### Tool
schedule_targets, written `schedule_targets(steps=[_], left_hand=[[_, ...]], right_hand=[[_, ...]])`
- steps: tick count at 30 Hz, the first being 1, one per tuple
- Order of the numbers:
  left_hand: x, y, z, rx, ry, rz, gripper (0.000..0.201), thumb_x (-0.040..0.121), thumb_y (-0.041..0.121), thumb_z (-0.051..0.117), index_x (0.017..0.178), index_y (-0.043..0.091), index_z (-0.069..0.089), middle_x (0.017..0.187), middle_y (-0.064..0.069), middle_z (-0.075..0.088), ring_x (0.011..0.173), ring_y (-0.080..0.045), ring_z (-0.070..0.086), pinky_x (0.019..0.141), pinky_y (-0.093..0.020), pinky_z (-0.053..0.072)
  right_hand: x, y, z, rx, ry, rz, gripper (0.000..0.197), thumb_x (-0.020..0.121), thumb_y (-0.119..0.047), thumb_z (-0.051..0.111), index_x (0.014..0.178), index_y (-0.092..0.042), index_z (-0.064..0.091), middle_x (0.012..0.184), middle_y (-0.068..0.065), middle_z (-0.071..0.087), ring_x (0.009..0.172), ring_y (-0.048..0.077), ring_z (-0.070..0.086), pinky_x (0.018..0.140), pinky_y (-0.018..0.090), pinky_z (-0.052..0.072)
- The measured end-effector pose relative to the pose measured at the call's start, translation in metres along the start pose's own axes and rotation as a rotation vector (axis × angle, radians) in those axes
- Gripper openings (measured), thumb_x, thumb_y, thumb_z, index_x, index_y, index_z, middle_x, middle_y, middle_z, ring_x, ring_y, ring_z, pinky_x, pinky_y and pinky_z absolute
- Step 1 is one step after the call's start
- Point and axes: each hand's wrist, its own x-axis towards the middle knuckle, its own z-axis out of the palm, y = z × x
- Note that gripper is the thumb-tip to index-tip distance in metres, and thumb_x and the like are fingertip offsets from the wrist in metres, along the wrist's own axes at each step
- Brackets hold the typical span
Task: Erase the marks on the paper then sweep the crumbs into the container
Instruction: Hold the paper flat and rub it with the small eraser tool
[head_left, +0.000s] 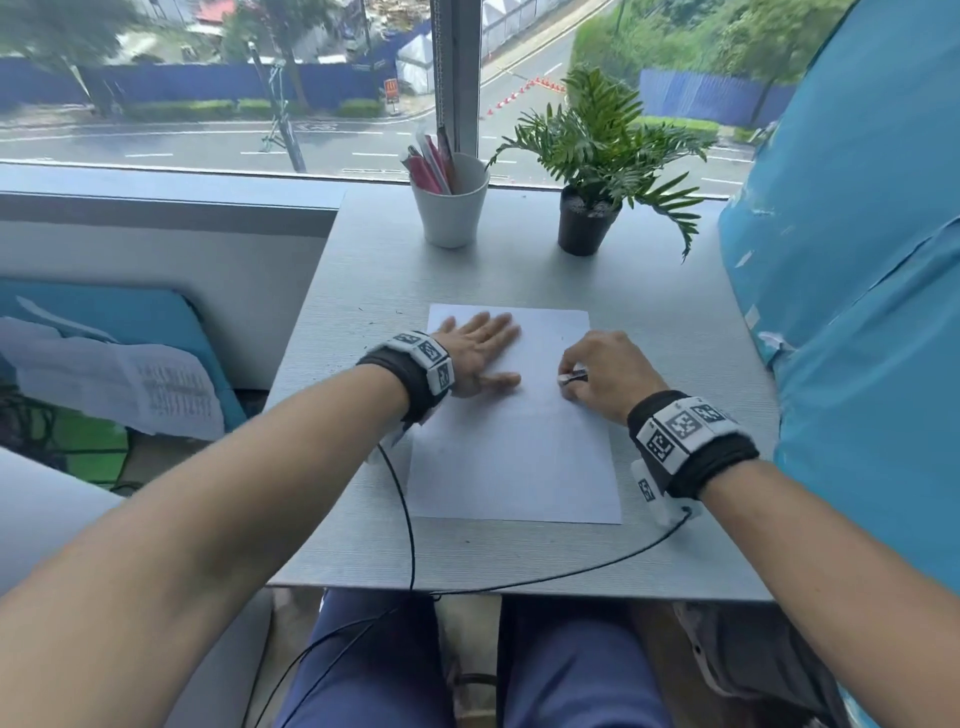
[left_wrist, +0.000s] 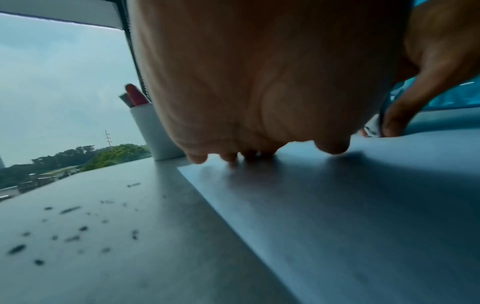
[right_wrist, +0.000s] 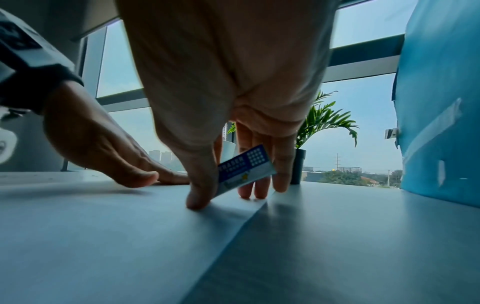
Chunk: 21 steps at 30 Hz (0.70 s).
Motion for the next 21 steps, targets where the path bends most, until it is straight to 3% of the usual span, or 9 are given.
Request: schedule_targets(steps=[3, 6, 8, 11, 14, 16, 17, 19, 21], left_hand=[[-0.005, -0.011, -0.005, 0.035, -0.006, -0.234, 0.099, 0.091, 0.077, 0.025, 0.158, 0.012, -0.008, 0.166, -0.005, -0.013, 0.153, -0.022, -0.009, 0.122, -0.046, -0.008], [-0.022, -0.010, -0.006, 0.071, -0.044, -0.330, 0.110, 0.087, 0.082, 0.024, 0.157, 0.001, -0.005, 0.166, -0.013, -0.010, 0.153, -0.027, -0.011, 0.122, -0.045, -0.010], [-0.036, -0.009, -0.007, 0.122, -0.058, -0.310, 0.112, 0.086, 0.084, 0.022, 0.157, -0.001, 0.009, 0.165, -0.016, -0.009, 0.153, -0.028, -0.012, 0.121, -0.048, -0.012], [-0.062, -0.004, -0.008, 0.157, -0.052, -0.213, 0.103, 0.087, 0.082, 0.024, 0.140, -0.003, 0.049, 0.166, -0.015, -0.003, 0.153, -0.028, -0.011, 0.121, -0.053, -0.011], [-0.087, 0.007, -0.006, 0.196, -0.030, -0.099, 0.086, 0.092, 0.074, 0.030, 0.115, 0.000, 0.066, 0.161, -0.014, 0.025, 0.152, -0.027, 0.011, 0.122, -0.054, -0.004], [-0.096, 0.012, -0.004, 0.220, 0.024, -0.066, 0.071, 0.097, 0.066, 0.034, 0.109, 0.003, 0.066, 0.153, -0.013, 0.040, 0.146, -0.026, 0.028, 0.123, -0.053, 0.003], [-0.097, 0.015, -0.003, 0.210, 0.050, -0.062, 0.066, 0.099, 0.061, 0.036, 0.115, 0.003, 0.064, 0.154, -0.014, 0.038, 0.146, -0.026, 0.028, 0.123, -0.051, 0.004], [-0.090, 0.019, 0.001, 0.149, 0.080, -0.030, 0.063, 0.102, 0.052, 0.036, 0.142, 0.004, 0.045, 0.164, -0.015, 0.016, 0.152, -0.024, 0.015, 0.124, -0.046, 0.002], [-0.075, 0.024, 0.004, 0.079, 0.054, 0.057, 0.071, 0.104, 0.048, 0.034, 0.158, 0.007, 0.014, 0.167, -0.011, -0.003, 0.154, -0.022, -0.001, 0.124, -0.043, -0.002]], right_hand=[[0.005, -0.003, 0.004, -0.041, 0.023, 0.029, 0.009, 0.079, -0.016, 0.070, 0.087, -0.021, 0.071, 0.094, 0.001, 0.069, 0.093, 0.024, 0.061, 0.076, 0.029, 0.050], [0.017, -0.009, -0.001, -0.073, -0.017, 0.005, 0.009, 0.082, -0.013, 0.067, 0.087, -0.019, 0.065, 0.093, 0.001, 0.068, 0.092, 0.026, 0.062, 0.072, 0.028, 0.047], [0.026, -0.015, -0.005, -0.151, -0.021, -0.002, 0.010, 0.084, -0.014, 0.065, 0.091, -0.020, 0.064, 0.099, 0.003, 0.067, 0.094, 0.028, 0.063, 0.076, 0.031, 0.049], [0.037, -0.028, -0.005, -0.244, 0.032, 0.002, 0.014, 0.086, -0.012, 0.062, 0.099, -0.014, 0.066, 0.106, 0.008, 0.065, 0.096, 0.032, 0.063, 0.081, 0.035, 0.053], [0.041, -0.039, -0.002, -0.213, 0.002, 0.033, 0.016, 0.087, -0.014, 0.062, 0.103, -0.011, 0.065, 0.108, 0.012, 0.064, 0.097, 0.033, 0.063, 0.080, 0.036, 0.052], [0.041, -0.041, 0.000, -0.188, -0.020, 0.038, 0.016, 0.087, -0.017, 0.064, 0.102, -0.011, 0.064, 0.108, 0.013, 0.063, 0.098, 0.034, 0.063, 0.081, 0.035, 0.052], [0.039, -0.041, 0.001, -0.169, -0.028, 0.035, 0.015, 0.086, -0.017, 0.064, 0.100, -0.012, 0.065, 0.108, 0.013, 0.064, 0.098, 0.034, 0.063, 0.080, 0.035, 0.052], [0.036, -0.041, 0.004, -0.115, -0.037, 0.022, 0.008, 0.084, -0.017, 0.065, 0.092, -0.016, 0.066, 0.105, 0.010, 0.067, 0.098, 0.031, 0.062, 0.078, 0.032, 0.049], [0.032, -0.044, 0.007, -0.083, -0.039, 0.006, 0.007, 0.082, -0.020, 0.068, 0.089, -0.021, 0.069, 0.103, 0.007, 0.068, 0.099, 0.028, 0.062, 0.077, 0.030, 0.047]])
